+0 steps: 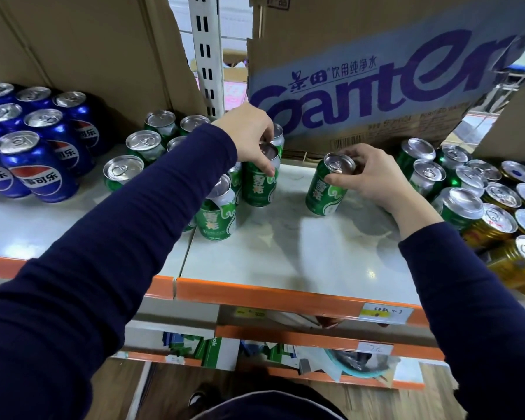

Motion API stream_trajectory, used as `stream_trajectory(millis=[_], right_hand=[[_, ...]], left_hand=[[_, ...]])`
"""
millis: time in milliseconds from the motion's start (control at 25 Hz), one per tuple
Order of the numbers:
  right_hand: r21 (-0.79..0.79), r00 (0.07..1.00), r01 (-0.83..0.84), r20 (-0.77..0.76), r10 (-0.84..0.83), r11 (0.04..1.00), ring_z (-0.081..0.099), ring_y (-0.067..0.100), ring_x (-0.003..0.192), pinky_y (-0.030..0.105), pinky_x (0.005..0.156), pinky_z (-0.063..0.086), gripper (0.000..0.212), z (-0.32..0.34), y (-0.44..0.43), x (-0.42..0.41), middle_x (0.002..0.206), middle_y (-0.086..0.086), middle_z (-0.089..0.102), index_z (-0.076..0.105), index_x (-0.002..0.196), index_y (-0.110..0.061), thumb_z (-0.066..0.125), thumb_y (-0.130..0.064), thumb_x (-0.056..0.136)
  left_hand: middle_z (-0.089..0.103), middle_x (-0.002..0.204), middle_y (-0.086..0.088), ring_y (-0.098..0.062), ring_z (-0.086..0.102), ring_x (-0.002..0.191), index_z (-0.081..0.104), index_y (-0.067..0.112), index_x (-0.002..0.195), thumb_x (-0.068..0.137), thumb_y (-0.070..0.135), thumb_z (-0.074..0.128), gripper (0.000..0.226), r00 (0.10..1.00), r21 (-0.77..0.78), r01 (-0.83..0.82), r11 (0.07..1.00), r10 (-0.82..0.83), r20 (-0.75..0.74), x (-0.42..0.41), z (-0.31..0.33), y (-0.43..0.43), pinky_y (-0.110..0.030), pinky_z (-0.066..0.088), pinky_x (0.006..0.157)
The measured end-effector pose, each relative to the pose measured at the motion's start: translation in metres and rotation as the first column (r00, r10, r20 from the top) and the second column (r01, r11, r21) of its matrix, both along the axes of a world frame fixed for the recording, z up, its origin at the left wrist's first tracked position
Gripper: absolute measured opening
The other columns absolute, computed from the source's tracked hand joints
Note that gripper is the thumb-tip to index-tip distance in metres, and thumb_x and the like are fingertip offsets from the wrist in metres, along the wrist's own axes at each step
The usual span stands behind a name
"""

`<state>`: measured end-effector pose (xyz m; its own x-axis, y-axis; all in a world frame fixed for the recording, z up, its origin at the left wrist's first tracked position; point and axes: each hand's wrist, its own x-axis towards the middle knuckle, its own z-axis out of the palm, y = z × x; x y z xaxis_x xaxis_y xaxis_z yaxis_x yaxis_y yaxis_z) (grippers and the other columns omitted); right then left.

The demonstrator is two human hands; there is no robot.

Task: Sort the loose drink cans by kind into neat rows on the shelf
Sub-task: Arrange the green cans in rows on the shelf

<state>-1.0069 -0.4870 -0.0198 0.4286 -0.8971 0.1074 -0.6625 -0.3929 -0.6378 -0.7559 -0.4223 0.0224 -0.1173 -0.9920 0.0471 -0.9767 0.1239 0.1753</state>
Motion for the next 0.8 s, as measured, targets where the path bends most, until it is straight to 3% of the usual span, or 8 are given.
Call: stream_trajectory(millis=[200, 280, 400, 480, 560, 680, 800], right_hand=[[-0.019, 1.0, 0.015, -0.012, -0.015, 1.0, 0.06, 0.018, 0.103, 0.037, 0.088, 0.051, 0.061, 0.002, 0.011, 0.001, 0.115, 0.001, 0.065, 0.058, 0.123, -0.016, 0.081, -0.039, 0.071], [-0.05, 1.0, 0.009, -0.022, -0.01, 0.999, 0.061, 0.014, 0.097, 0.03, 0.082, 0.05, 0.057, 0.004, 0.019, -0.001, 0.11, -0.001, 0.066, 0.06, 0.118, -0.017, 0.082, -0.038, 0.069], [-0.024, 0.999, -0.035, 0.026, 0.036, 0.999, 0.059, -0.004, 0.084, 0.01, 0.069, 0.043, 0.049, 0.004, 0.039, 0.003, 0.098, -0.007, 0.067, 0.064, 0.109, -0.021, 0.084, -0.036, 0.067], [-0.011, 0.996, -0.071, 0.05, 0.072, 0.997, 0.059, -0.005, 0.086, 0.007, 0.071, 0.043, 0.049, 0.002, 0.053, 0.016, 0.099, -0.007, 0.067, 0.065, 0.109, -0.02, 0.085, -0.035, 0.066], [-0.013, 0.995, -0.088, 0.048, 0.089, 0.996, 0.061, 0.004, 0.091, 0.013, 0.077, 0.045, 0.052, 0.001, 0.065, 0.03, 0.102, -0.006, 0.067, 0.065, 0.112, -0.019, 0.085, -0.034, 0.067], [0.007, 0.993, -0.081, 0.089, 0.08, 0.997, 0.059, -0.001, 0.087, 0.004, 0.071, 0.041, 0.05, -0.001, 0.079, 0.045, 0.102, -0.007, 0.067, 0.066, 0.111, -0.02, 0.085, -0.033, 0.067], [-0.028, 0.992, -0.068, 0.101, 0.07, 0.997, 0.055, 0.008, 0.1, 0.013, 0.08, 0.037, 0.048, 0.004, 0.088, 0.058, 0.11, -0.005, 0.062, 0.066, 0.111, -0.022, 0.085, -0.03, 0.068]], left_hand=[[0.065, 0.107, -0.01, -0.022, 0.056, 0.092, 0.064, 0.009, 0.118, 0.075, 0.051, 0.073, 0.061, 0.999, -0.041, -0.009, 0.999, 0.007, -0.038, 0.005, 0.002, 0.014, -0.029, 0.042, 0.078], [0.065, 0.105, -0.008, -0.02, 0.057, 0.091, 0.066, 0.011, 0.115, 0.082, 0.049, 0.067, 0.049, 0.987, -0.164, -0.082, 0.983, 0.058, -0.147, 0.015, 0.005, 0.031, -0.03, 0.043, 0.08], [0.065, 0.099, -0.004, -0.018, 0.059, 0.089, 0.069, 0.014, 0.105, 0.087, 0.04, 0.064, 0.032, 0.949, -0.416, -0.251, 0.874, 0.138, -0.282, 0.029, -0.001, 0.072, -0.032, 0.047, 0.082], [0.065, 0.095, -0.005, -0.018, 0.06, 0.088, 0.07, 0.012, 0.1, 0.088, 0.032, 0.065, 0.023, 0.929, -0.513, -0.305, 0.803, 0.131, -0.347, 0.03, -0.012, 0.102, -0.032, 0.048, 0.082], [0.064, 0.091, -0.005, -0.018, 0.058, 0.085, 0.069, 0.01, 0.094, 0.089, 0.027, 0.064, 0.018, 0.923, -0.554, -0.315, 0.771, 0.113, -0.367, 0.027, -0.027, 0.128, -0.031, 0.048, 0.077], [0.062, 0.083, -0.002, -0.016, 0.055, 0.077, 0.067, 0.009, 0.084, 0.09, 0.023, 0.063, 0.016, 0.927, -0.594, -0.303, 0.746, 0.086, -0.365, 0.026, -0.054, 0.16, -0.027, 0.045, 0.07], [0.061, 0.075, -0.002, -0.019, 0.056, 0.069, 0.065, 0.009, 0.077, 0.09, 0.024, 0.063, 0.02, 0.926, -0.56, -0.298, 0.773, 0.091, -0.367, 0.028, -0.086, 0.181, -0.033, 0.047, 0.062]])
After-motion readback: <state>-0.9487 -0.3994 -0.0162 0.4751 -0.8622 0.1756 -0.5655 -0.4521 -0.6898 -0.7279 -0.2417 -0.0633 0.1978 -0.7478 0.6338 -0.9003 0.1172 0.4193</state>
